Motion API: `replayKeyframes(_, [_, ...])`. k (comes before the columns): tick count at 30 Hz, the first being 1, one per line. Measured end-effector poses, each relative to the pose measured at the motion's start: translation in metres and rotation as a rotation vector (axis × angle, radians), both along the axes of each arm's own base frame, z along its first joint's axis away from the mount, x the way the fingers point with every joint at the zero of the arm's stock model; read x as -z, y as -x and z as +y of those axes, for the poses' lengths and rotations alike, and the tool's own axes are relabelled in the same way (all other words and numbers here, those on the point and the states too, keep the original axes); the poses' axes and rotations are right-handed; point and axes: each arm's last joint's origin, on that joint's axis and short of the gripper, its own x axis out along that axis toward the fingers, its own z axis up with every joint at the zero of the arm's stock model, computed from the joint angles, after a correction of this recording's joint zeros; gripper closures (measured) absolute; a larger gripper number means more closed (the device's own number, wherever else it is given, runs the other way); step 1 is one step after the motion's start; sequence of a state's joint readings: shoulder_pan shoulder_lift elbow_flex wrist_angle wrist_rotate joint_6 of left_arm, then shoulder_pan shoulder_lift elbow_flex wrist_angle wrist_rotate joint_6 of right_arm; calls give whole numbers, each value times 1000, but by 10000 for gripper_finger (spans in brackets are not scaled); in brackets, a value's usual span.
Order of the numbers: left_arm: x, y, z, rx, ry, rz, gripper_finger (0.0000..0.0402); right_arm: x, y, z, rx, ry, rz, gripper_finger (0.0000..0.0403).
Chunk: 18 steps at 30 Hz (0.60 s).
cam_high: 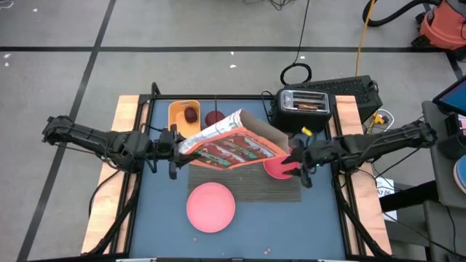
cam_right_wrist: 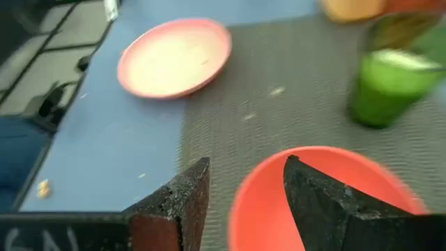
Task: Arrange a breakfast setting
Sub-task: Pour the cereal from the cereal box into the pink bowl
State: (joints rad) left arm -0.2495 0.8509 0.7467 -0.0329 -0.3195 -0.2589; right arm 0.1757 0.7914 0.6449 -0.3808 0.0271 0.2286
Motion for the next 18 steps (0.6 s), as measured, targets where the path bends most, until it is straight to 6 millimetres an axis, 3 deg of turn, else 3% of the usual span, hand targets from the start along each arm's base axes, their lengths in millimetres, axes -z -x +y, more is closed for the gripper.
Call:
replayKeyframes(5, [-15, -7, -2, -6, 12, 86, 192, -15, 19, -9, 138, 118, -113, 227])
replayKeyframes(11, [-17, -26, -7, -24, 23, 262, 192, -28, 37, -17, 285, 199, -226, 227])
replayKeyframes(18, [-24, -44, -9, -59, 33, 421, 192, -39, 46, -19, 272, 236, -323, 227])
